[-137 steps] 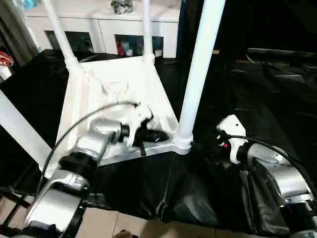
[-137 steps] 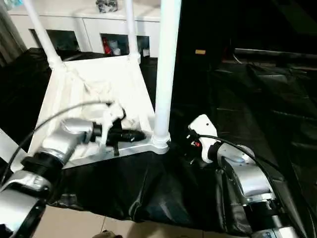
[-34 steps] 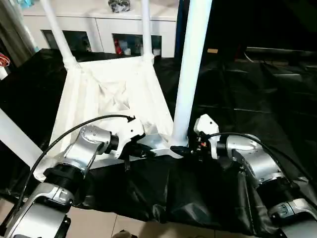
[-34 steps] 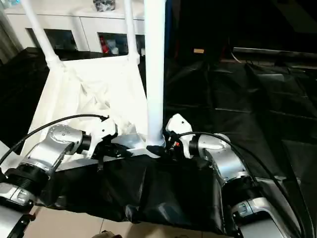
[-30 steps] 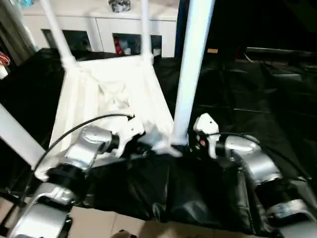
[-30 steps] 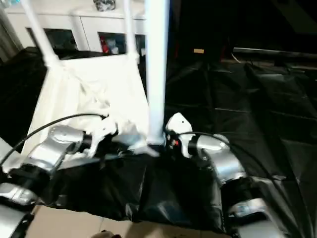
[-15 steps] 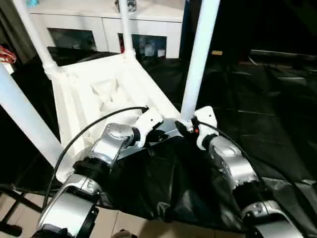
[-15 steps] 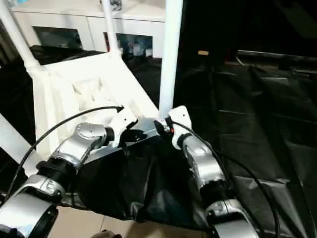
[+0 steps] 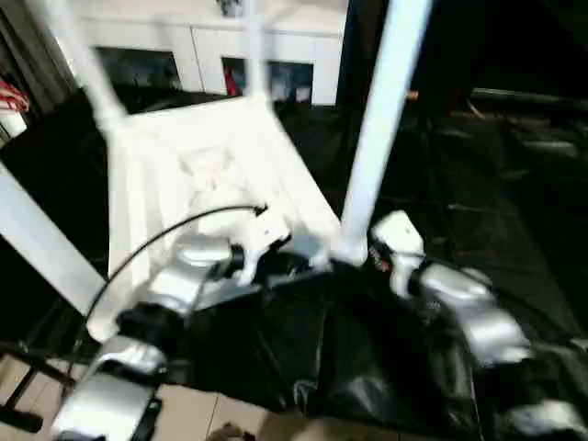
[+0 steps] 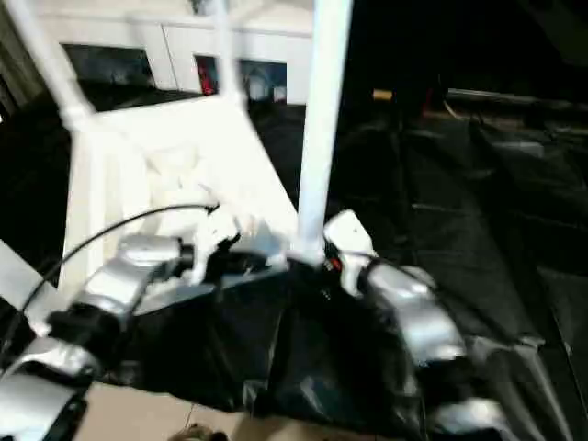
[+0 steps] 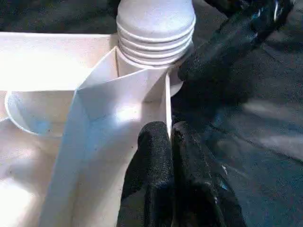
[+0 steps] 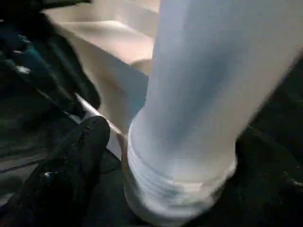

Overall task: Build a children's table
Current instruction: Rotate leg to tighten

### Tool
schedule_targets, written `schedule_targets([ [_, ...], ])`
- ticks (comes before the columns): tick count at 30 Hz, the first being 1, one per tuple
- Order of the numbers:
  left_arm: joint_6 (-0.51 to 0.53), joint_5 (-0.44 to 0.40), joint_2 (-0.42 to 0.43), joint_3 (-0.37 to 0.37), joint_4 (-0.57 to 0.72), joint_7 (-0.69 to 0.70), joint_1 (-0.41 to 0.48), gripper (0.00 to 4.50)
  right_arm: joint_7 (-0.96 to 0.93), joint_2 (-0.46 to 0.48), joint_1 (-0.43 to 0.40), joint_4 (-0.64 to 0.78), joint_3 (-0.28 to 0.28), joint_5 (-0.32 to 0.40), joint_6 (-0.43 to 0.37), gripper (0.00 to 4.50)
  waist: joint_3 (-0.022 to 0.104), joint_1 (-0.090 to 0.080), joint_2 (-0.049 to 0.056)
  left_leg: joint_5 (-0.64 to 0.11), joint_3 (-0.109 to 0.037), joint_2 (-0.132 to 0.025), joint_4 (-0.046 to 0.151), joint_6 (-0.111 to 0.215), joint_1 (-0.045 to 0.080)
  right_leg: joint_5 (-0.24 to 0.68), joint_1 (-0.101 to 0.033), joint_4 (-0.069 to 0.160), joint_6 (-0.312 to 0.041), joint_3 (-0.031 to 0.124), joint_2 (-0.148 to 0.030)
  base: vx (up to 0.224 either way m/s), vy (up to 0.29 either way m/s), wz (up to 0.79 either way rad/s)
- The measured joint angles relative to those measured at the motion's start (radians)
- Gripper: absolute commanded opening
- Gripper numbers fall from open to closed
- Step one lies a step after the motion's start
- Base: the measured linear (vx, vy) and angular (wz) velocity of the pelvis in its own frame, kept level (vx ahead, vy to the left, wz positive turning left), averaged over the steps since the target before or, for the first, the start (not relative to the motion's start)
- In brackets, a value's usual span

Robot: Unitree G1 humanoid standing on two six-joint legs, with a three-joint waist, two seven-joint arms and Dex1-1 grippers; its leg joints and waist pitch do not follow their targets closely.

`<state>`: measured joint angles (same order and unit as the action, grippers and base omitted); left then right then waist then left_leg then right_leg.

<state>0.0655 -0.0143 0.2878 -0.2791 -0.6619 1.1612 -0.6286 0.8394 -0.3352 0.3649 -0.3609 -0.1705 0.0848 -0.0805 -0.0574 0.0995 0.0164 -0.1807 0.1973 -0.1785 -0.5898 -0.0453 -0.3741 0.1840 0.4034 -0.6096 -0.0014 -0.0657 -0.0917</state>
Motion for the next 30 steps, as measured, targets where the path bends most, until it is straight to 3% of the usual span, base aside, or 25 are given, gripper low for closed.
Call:
schedule_targets([
  [13,-0.029,-0.019,0.023,-0.016,0.003,0.008,-0.01,0.0,0.056,-0.032,0.005,0.057,-0.013,0.008,-0.007,4.12,-0.001,0.0,-0.005,0.0,0.0,0.0,-0.001,0.0,0.0,-0.001,-0.003,-0.001,0.0,0.001,0.0,0.0,0.0,0.0],
  [14,-0.027,-0.018,0.024,-0.016,0.003,0.013,-0.01,0.28,0.056,-0.032,0.0,0.067,-0.013,0.008,-0.008,4.23,-0.001,0.0,-0.005,0.0,0.001,0.0,-0.001,0.0,0.0,-0.001,-0.003,-0.001,0.0,0.001,0.0,0.0,0.0,0.0],
  [18,-0.022,-0.018,0.035,-0.015,0.017,0.021,-0.006,0.61,0.056,-0.033,-0.014,0.104,-0.015,0.01,-0.028,4.3,-0.001,-0.001,-0.005,0.0,0.001,0.0,-0.001,0.0,0.0,0.0,-0.002,0.0,0.0,0.001,0.0,0.0,0.0,0.0],
  [30,-0.022,-0.023,0.066,-0.017,0.027,0.028,-0.003,0.61,0.044,-0.043,-0.066,0.186,-0.015,0.01,-0.05,4.3,-0.001,-0.004,-0.004,0.0,0.0,0.0,0.0,0.0,0.0,-0.001,-0.002,-0.001,0.0,0.001,0.0,0.0,0.0,0.0],
])
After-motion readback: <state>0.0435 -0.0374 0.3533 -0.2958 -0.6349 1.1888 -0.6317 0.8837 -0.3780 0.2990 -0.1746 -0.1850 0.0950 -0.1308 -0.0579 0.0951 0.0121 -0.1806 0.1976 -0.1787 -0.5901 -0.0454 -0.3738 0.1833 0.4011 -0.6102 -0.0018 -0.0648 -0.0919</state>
